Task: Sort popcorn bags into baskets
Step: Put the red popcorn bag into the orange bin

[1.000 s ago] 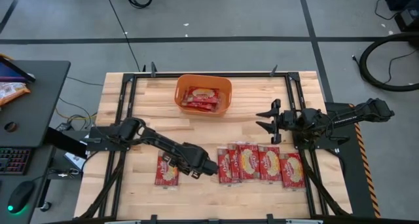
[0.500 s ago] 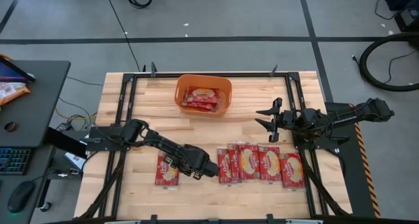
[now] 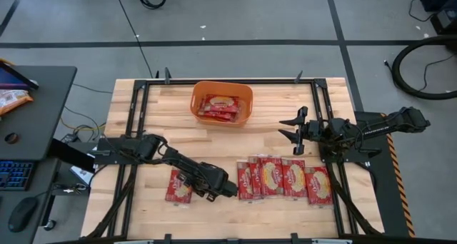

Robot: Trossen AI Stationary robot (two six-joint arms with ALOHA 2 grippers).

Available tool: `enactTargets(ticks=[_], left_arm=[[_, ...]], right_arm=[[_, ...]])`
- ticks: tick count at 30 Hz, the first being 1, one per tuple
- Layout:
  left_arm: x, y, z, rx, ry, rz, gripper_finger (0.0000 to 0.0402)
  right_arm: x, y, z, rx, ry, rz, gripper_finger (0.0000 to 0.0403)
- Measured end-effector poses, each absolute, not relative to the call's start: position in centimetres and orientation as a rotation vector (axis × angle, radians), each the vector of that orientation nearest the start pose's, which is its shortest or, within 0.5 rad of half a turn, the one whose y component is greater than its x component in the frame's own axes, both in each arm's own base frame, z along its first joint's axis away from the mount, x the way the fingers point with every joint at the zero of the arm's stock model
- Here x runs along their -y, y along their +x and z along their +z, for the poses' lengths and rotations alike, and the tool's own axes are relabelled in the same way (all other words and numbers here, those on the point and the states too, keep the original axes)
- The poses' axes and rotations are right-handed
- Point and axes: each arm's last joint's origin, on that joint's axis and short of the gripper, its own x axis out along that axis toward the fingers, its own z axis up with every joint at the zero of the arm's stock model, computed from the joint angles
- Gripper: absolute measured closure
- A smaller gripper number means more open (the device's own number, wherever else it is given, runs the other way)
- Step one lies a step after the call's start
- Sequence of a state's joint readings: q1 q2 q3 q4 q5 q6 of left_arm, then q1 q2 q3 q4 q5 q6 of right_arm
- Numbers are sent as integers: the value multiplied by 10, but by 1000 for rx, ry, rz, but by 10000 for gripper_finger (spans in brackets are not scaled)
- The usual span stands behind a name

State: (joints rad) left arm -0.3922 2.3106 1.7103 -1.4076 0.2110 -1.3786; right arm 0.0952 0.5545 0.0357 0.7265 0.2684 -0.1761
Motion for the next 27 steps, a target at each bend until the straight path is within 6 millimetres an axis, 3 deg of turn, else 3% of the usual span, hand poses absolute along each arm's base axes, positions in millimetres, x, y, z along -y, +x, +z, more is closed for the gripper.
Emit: enactTargets(ticks=[4, 10, 15, 18, 27], left_arm=[[161, 359, 118, -1894, -604, 967, 277], [167, 353, 117, -1909, -499, 933, 384], [168, 351, 120, -1932, -422, 850, 389], [161, 351, 135, -1922, -407, 807, 396], [127, 347, 210, -1737, -326, 662, 399]], right_arm=[[-5, 132, 193, 188, -138, -190, 249], [-5, 132, 193, 188, -138, -190, 249], [-5, 132, 193, 187, -140, -190, 249], [-5, 132, 193, 187, -140, -190, 249], [-5, 132, 192, 184, -152, -192, 249]])
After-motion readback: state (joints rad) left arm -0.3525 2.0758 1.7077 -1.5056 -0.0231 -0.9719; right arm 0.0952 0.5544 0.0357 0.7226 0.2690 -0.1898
